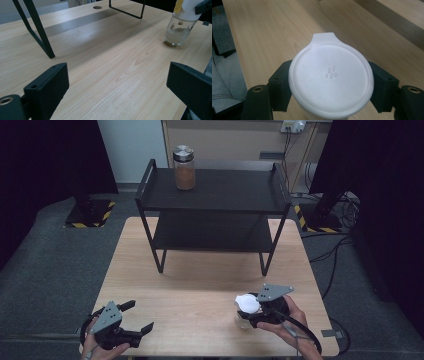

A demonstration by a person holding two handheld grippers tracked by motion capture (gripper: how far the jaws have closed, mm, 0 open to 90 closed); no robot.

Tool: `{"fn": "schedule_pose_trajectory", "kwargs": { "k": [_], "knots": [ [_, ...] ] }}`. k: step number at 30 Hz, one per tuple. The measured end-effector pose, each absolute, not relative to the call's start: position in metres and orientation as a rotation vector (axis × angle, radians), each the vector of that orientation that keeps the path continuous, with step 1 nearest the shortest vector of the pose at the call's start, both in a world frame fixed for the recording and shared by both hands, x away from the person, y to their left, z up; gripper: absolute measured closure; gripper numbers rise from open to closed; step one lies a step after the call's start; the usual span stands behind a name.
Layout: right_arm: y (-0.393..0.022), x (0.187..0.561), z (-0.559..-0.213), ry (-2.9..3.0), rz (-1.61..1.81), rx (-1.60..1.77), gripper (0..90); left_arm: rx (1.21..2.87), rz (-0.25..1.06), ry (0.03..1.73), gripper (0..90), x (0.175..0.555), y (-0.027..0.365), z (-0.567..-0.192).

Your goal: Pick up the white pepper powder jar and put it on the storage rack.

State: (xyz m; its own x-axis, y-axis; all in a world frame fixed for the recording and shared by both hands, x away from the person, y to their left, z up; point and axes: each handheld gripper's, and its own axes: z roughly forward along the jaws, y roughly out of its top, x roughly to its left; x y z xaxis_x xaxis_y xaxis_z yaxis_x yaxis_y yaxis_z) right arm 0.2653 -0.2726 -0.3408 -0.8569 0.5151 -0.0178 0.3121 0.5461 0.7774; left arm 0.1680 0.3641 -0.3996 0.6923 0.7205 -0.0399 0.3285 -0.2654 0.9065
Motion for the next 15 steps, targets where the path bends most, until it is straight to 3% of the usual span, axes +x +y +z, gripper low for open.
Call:
{"fn": "schedule_pose_trajectory", "kwargs": {
  "k": [15],
  "knots": [
    [-0.279, 0.293, -0.287, 2.596, 1.251, 0.668, 31.4, 1.863, 0.468, 0.825, 3.2, 0.169, 0.364, -0.4]
  ]
}}
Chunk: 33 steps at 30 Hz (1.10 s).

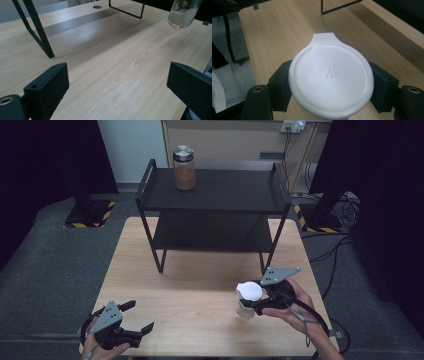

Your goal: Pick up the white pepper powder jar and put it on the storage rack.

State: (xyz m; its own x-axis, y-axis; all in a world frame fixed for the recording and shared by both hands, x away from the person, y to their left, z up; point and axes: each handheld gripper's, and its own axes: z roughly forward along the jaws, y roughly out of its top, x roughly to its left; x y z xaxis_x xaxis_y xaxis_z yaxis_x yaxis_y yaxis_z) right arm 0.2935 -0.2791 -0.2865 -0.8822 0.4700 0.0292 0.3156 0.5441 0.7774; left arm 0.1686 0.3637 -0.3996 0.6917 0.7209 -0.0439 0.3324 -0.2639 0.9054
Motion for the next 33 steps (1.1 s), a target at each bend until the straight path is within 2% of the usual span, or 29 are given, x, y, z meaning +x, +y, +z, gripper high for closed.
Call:
{"fn": "schedule_pose_trajectory", "kwargs": {
  "k": [7, 18, 24, 33],
  "knots": [
    [-0.277, 0.307, -0.257, 2.615, 1.285, 0.673, 31.4, 1.862, 0.465, 0.823, 3.1, 0.169, 0.364, -0.4],
    [-0.266, 0.328, -0.186, 2.635, 1.28, 0.635, 31.4, 1.862, 0.459, 0.826, 3.2, 0.169, 0.364, -0.4],
    [-0.263, 0.341, -0.135, 2.625, 1.285, 0.632, 31.4, 1.867, 0.453, 0.825, 3.2, 0.17, 0.364, -0.4],
    [-0.253, 0.35, -0.088, 2.579, 1.245, 0.647, 31.4, 1.861, 0.45, 0.83, 2.8, 0.17, 0.365, -0.4]
  ]
}}
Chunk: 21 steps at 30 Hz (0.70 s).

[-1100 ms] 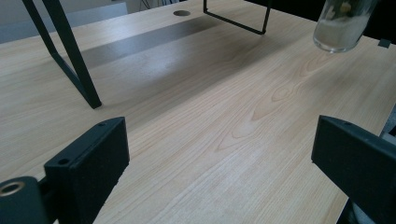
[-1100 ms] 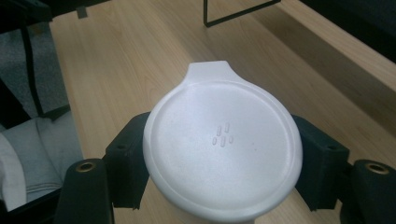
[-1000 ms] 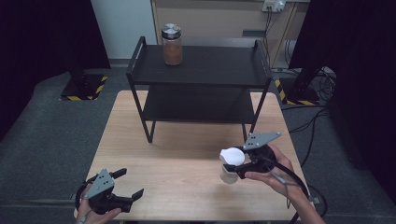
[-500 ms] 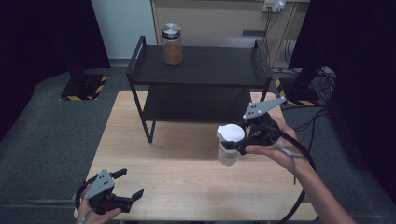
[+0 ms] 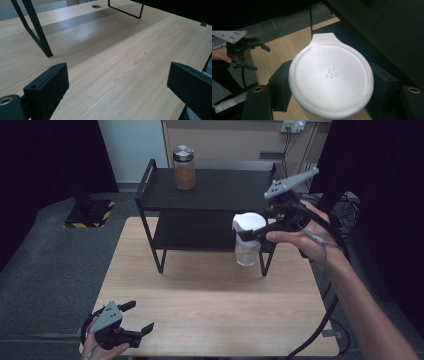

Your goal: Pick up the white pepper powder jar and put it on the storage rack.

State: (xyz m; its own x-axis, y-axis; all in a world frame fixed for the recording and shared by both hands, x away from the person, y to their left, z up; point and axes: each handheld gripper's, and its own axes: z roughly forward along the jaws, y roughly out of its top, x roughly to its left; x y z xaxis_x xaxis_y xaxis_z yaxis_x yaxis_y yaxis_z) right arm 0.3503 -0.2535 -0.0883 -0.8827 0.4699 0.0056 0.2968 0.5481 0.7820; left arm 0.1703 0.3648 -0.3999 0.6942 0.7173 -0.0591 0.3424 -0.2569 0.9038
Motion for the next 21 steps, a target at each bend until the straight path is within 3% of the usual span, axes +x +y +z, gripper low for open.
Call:
{"fn": "schedule_pose_trajectory", "kwargs": {
  "k": [11, 21],
  "knots": [
    [-0.243, 0.375, -0.032, 2.5, 1.226, 0.713, 31.4, 1.866, 0.449, 0.825, 2.6, 0.171, 0.365, -0.4],
    [-0.235, 0.399, -0.009, 2.416, 1.194, 0.814, 31.4, 1.864, 0.449, 0.828, 2.6, 0.17, 0.365, -0.4]
  ]
}}
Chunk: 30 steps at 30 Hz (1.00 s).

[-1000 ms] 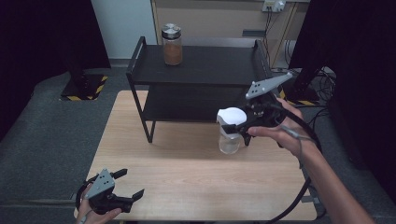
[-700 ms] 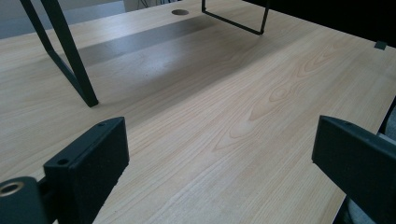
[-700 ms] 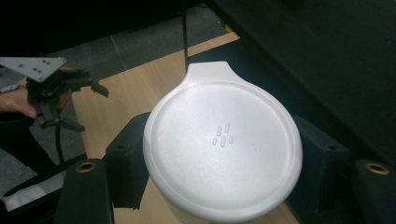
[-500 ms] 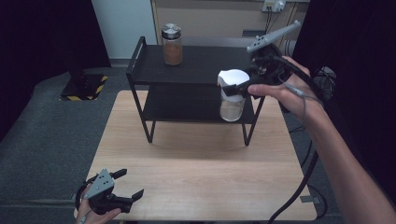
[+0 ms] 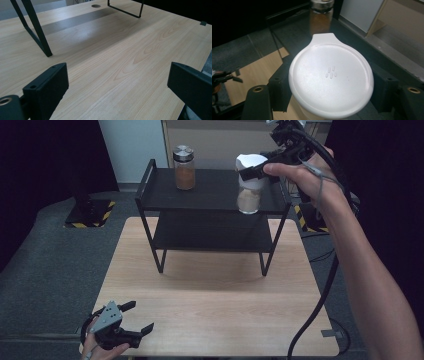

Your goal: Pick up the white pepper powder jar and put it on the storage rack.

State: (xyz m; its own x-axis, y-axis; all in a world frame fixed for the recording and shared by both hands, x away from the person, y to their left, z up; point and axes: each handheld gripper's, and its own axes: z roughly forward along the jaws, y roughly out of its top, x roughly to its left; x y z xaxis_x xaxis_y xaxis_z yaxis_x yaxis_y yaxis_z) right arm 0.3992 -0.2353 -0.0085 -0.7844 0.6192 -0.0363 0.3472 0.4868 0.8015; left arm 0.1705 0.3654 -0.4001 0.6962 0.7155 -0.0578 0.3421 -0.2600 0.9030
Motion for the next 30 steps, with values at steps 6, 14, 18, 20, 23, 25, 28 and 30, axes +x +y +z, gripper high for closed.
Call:
{"fn": "schedule_pose_trajectory", "kwargs": {
  "k": [6, 14, 18, 20, 23, 25, 28, 30],
  "knots": [
    [-0.227, 0.418, -0.012, 2.335, 1.141, 0.926, 31.4, 1.862, 0.447, 0.831, 2.5, 0.171, 0.366, -0.401],
    [-0.225, 0.437, -0.025, 2.302, 1.124, 1.001, 31.4, 1.864, 0.446, 0.831, 2.6, 0.171, 0.366, -0.401],
    [-0.225, 0.442, -0.029, 2.306, 1.136, 1.007, 31.4, 1.863, 0.446, 0.83, 2.6, 0.171, 0.366, -0.401],
    [-0.222, 0.444, -0.03, 2.31, 1.123, 1.003, 31.4, 1.864, 0.446, 0.83, 2.6, 0.171, 0.366, -0.401],
    [-0.223, 0.446, -0.032, 2.308, 1.13, 1.015, 31.4, 1.863, 0.447, 0.829, 2.6, 0.17, 0.367, -0.4],
    [-0.224, 0.447, -0.032, 2.307, 1.133, 1.016, 31.4, 1.862, 0.446, 0.829, 2.6, 0.17, 0.367, -0.401],
    [-0.225, 0.445, -0.034, 2.303, 1.139, 1.008, 31.1, 1.864, 0.446, 0.827, 2.6, 0.171, 0.366, -0.4],
    [-0.225, 0.444, -0.035, 2.295, 1.142, 1.002, 30.3, 1.868, 0.445, 0.824, 2.6, 0.171, 0.366, -0.4]
  ]
}}
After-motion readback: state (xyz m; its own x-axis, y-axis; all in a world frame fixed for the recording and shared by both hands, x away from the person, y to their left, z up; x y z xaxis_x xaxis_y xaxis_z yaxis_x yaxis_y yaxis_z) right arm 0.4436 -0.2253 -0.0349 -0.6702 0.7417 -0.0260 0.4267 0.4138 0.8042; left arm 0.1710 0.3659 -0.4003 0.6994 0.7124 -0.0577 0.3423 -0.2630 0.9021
